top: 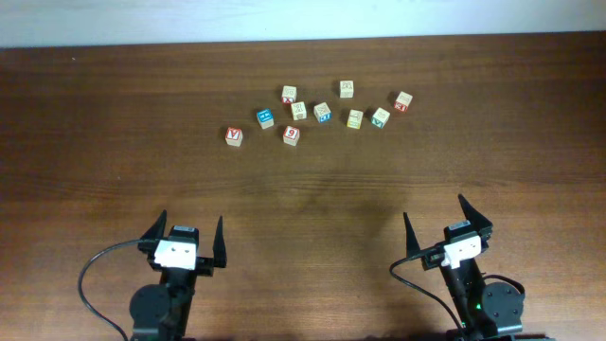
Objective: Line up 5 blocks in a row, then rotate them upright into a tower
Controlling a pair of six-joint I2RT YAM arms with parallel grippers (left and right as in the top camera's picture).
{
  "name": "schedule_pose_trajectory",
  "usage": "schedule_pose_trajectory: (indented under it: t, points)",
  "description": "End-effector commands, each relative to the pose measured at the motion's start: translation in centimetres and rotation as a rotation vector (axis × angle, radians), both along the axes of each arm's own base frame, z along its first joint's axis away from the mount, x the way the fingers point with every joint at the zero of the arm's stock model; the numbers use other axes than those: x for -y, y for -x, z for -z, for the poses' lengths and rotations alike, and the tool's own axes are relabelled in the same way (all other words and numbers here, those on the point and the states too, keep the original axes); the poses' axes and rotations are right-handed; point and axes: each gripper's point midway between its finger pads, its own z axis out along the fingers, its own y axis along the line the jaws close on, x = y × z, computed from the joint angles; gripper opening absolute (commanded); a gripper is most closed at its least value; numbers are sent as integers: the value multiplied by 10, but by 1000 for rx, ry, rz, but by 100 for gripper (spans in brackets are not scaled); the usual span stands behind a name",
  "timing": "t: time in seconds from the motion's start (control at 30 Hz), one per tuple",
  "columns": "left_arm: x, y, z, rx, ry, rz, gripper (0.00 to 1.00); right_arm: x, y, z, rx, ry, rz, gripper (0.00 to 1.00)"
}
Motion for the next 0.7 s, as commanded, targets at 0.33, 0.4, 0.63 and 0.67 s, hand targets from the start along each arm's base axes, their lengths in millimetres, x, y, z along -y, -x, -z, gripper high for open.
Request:
schedule_pose_trajectory:
  t: [0.33,0.4,0.63,0.67]
  points:
    - [8,-38,-82,-74,-12,42,99,1,7,-80,99,-43,3,99]
    - [13,-46,-88,-89,-8,69,99,1,4,-89,90,-43,3,99]
    - [27,-76,-107,-136,7,145,99,-12,-15,-124,34,-37,-64,99]
    - [31,-79,-108,-147,12,166,99,-15,-19,-127,13,-35,-77,98]
